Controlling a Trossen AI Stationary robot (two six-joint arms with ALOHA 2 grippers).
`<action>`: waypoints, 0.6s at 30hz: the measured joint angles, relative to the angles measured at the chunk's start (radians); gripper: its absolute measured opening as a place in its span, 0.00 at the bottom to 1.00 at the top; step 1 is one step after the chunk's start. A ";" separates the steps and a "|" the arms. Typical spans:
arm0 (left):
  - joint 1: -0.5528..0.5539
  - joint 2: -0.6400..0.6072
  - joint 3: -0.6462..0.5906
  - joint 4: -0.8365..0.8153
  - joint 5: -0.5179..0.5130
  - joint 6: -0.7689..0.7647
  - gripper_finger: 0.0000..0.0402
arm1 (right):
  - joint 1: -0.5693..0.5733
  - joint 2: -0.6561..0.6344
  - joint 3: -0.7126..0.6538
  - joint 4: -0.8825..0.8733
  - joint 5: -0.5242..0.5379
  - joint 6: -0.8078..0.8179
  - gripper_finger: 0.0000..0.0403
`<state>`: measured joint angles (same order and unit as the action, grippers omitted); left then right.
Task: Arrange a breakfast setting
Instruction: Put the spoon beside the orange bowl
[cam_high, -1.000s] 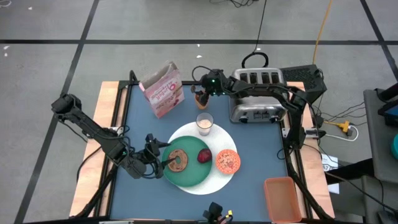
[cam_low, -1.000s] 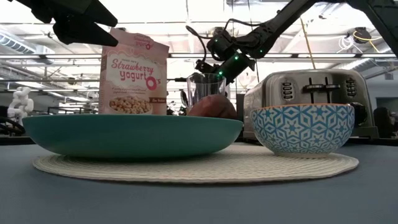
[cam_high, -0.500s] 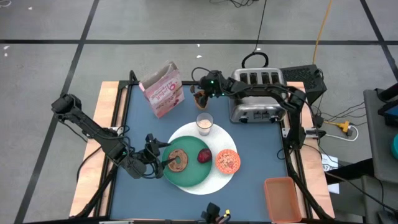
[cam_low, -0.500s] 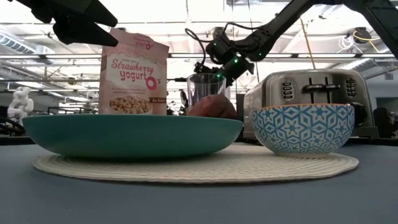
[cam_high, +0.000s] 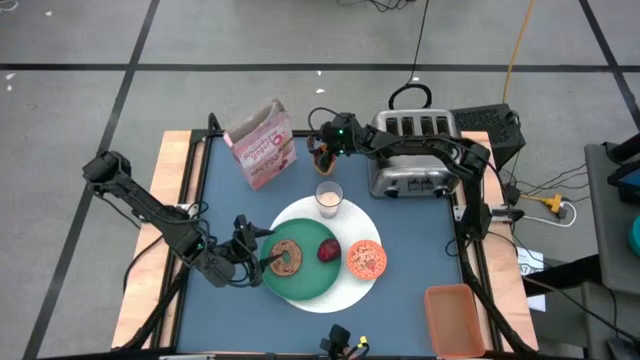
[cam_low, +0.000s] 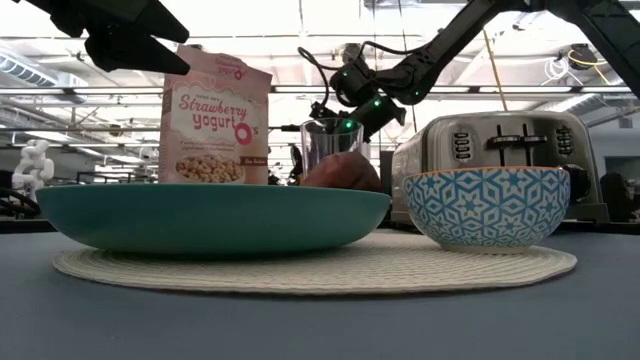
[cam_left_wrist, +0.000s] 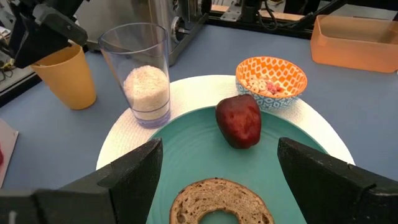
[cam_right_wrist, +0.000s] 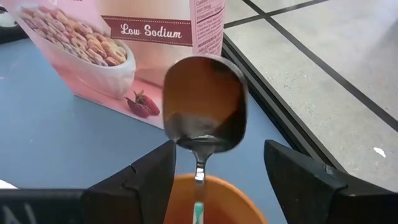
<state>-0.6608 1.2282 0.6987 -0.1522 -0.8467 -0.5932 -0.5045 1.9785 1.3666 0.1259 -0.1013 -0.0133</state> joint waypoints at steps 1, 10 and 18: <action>0.000 0.000 0.000 0.000 0.000 0.000 0.80 | 0.000 0.000 0.000 0.000 0.000 -0.003 0.59; 0.000 0.000 0.000 0.000 0.000 0.000 0.80 | 0.000 0.000 0.000 -0.006 0.000 -0.003 0.59; 0.000 0.000 0.000 0.000 0.000 -0.012 0.80 | 0.000 0.002 0.000 -0.002 0.000 -0.012 0.56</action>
<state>-0.6609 1.2282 0.6987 -0.1524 -0.8467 -0.6048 -0.5045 1.9808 1.3663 0.1237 -0.1017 -0.0255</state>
